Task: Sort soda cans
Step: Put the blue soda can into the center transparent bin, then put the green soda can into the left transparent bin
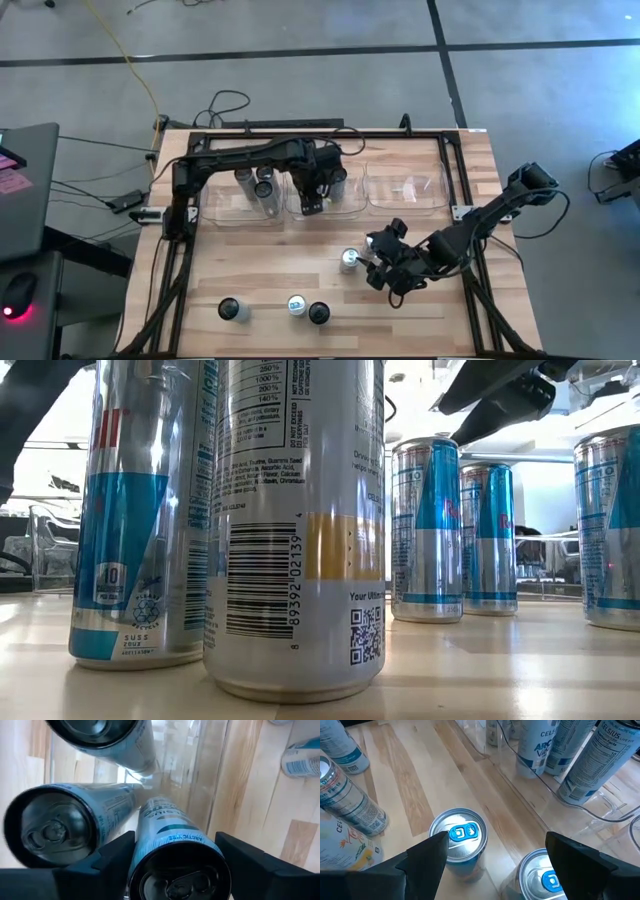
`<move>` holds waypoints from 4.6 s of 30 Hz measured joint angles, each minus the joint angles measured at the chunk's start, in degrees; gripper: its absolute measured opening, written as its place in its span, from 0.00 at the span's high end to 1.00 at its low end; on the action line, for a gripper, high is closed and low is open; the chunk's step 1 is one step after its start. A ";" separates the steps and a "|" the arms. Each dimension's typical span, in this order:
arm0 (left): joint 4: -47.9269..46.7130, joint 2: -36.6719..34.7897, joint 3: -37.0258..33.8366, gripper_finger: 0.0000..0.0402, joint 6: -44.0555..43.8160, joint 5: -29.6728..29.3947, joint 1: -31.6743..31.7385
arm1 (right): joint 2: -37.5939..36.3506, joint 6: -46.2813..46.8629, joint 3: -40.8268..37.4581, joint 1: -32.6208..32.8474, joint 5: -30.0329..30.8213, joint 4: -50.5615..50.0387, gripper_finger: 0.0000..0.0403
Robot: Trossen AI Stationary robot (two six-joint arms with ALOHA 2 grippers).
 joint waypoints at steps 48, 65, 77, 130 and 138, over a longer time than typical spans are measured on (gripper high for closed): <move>21.68 -59.94 -43.57 0.28 -27.62 -28.51 -35.58 | -2.64 -16.62 3.10 -1.87 11.79 4.50 0.16; 48.07 -55.05 -62.25 0.28 -29.98 -49.09 -60.28 | 2.36 -25.48 1.73 -0.98 -9.75 33.09 0.16; 56.90 -44.25 -62.25 0.28 -35.22 -61.33 -69.85 | 13.21 -25.91 2.19 3.73 -15.86 42.33 0.16; 68.08 -32.92 -62.14 0.28 -25.49 -57.20 -63.84 | 23.47 -30.42 3.51 -0.62 -23.38 50.63 0.17; 67.53 -32.92 -62.14 0.28 -25.27 -57.20 -61.63 | 23.54 -31.95 3.50 -1.55 -23.32 51.45 0.35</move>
